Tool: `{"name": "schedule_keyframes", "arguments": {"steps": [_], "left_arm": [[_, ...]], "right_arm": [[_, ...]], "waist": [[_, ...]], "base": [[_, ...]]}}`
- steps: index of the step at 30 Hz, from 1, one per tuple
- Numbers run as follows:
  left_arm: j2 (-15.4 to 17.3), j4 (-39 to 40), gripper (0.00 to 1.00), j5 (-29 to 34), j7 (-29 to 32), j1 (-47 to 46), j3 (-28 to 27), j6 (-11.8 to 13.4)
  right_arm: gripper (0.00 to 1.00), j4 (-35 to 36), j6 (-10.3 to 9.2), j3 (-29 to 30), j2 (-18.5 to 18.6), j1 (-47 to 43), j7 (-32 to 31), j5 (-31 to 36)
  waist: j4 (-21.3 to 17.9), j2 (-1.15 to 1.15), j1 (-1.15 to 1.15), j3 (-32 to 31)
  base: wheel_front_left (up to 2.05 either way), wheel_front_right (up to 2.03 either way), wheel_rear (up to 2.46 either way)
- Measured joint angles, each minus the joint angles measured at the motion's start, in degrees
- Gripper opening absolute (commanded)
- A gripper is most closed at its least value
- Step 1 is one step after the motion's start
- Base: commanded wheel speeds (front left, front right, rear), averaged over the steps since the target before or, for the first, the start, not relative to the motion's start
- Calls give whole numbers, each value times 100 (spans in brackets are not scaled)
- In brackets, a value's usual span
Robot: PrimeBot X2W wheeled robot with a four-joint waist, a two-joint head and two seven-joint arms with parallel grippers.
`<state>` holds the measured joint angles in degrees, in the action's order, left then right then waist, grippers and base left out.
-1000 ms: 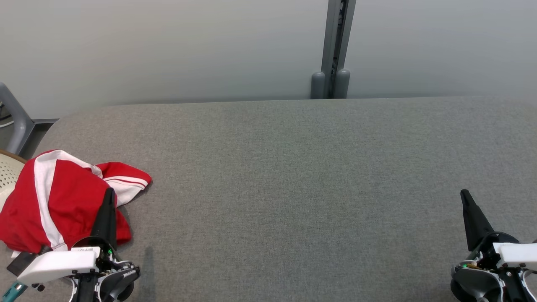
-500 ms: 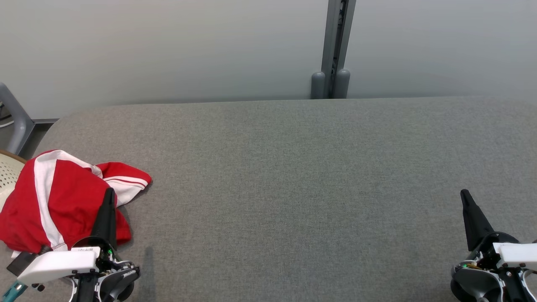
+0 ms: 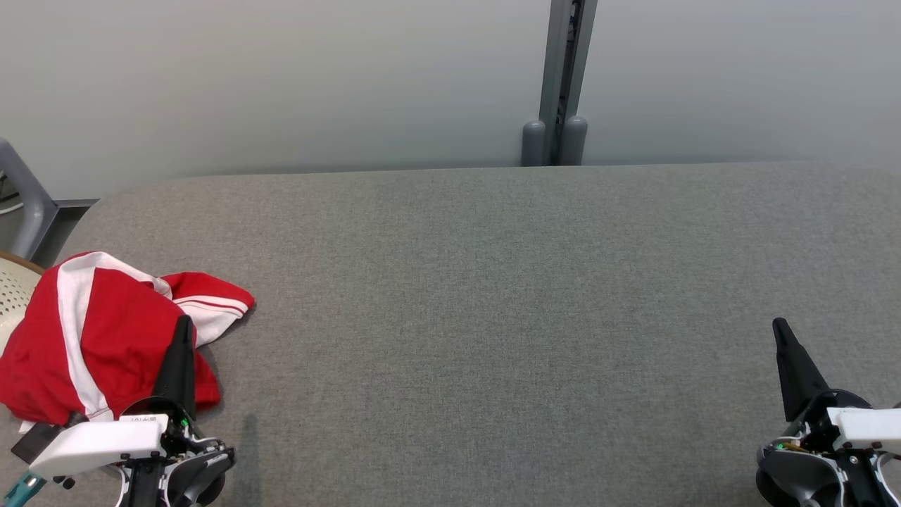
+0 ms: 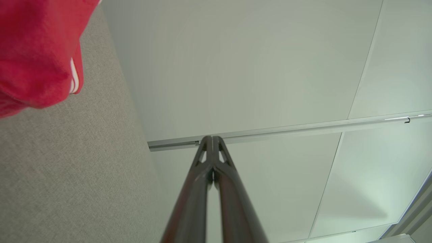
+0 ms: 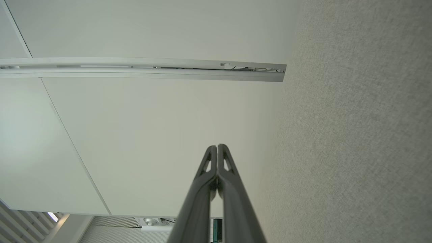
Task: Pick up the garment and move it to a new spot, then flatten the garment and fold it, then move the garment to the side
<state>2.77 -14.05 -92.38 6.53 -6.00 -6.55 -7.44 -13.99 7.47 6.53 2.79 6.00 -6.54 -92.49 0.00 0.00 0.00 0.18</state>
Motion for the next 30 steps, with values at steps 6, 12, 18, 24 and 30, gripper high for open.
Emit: {"name": "schedule_keyframes", "arguments": {"steps": [6,12,18,24,30], "left_arm": [[0,0,0,0,0,0,0,0],[0,0,0,0,0,0,0,0],[0,0,0,0,0,0,0,0],[0,0,0,0,0,0,0,0],[0,0,0,0,0,0,0,0]], "right_arm": [[0,0,0,0,0,0,0,0],[0,0,0,0,0,0,0,0],[0,0,0,0,0,1,0,0],[0,0,0,0,0,1,0,0],[0,0,0,0,0,1,0,0]], "waist": [[0,0,0,0],[0,0,0,0],[0,0,0,0],[0,0,0,0],[0,0,0,0]], "base": [[0,0,0],[0,0,0],[0,0,0],[0,0,0],[0,0,0]]}}
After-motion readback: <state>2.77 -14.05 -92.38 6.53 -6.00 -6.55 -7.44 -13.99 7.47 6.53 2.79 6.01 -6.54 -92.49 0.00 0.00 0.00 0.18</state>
